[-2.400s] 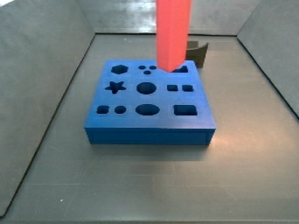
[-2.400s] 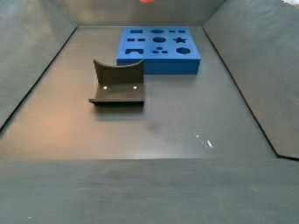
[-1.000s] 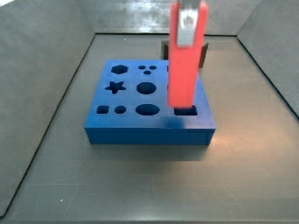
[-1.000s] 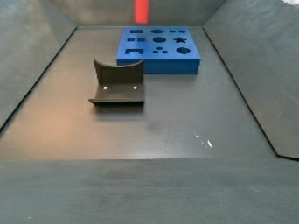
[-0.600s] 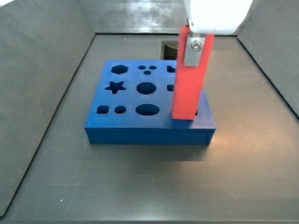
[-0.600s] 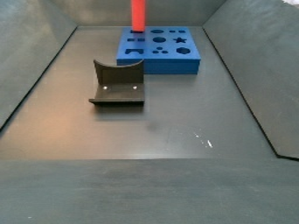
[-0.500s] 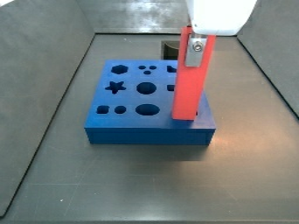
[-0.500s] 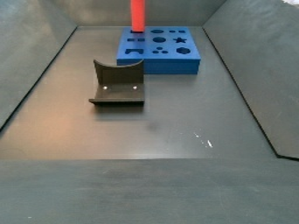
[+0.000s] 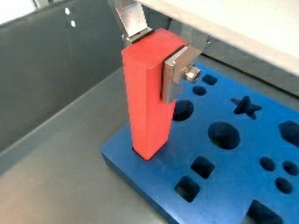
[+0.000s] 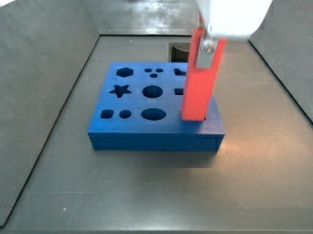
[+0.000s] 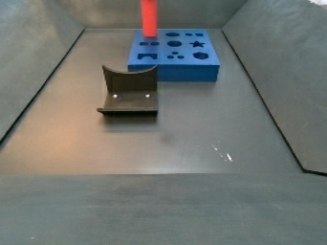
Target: Insert the rectangle object.
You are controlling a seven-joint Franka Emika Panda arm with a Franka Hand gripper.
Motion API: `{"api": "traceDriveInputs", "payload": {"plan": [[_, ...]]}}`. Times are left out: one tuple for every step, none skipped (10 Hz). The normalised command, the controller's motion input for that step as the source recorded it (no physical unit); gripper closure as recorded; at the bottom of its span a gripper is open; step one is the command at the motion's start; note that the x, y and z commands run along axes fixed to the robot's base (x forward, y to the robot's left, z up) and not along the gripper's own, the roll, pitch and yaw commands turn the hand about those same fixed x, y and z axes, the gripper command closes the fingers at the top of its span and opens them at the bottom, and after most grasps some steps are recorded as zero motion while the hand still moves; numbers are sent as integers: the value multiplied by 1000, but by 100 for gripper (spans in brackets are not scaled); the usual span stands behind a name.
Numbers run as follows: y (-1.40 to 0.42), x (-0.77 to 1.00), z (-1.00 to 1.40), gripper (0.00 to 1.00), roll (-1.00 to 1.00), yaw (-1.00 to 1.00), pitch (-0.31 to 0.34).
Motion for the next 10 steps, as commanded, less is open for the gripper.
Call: {"api": "traceDriveInputs", "payload": {"plan": [[0,109,-354,100,66,51,96],[0,54,-366,100,61,49,71],[-3,26,-363,100,61,43,51],[-3,51,-369,100,16,26,37],[0,77,-354,100,0,6,49],[-6,69,-360,100,0,0,37],[-23,54,-389,100,0,0,21],[-6,0,-394,100,0,0,0],[0,-20,-120,100,51,-34,0],[0,0,0,100,0,0,0]]}}
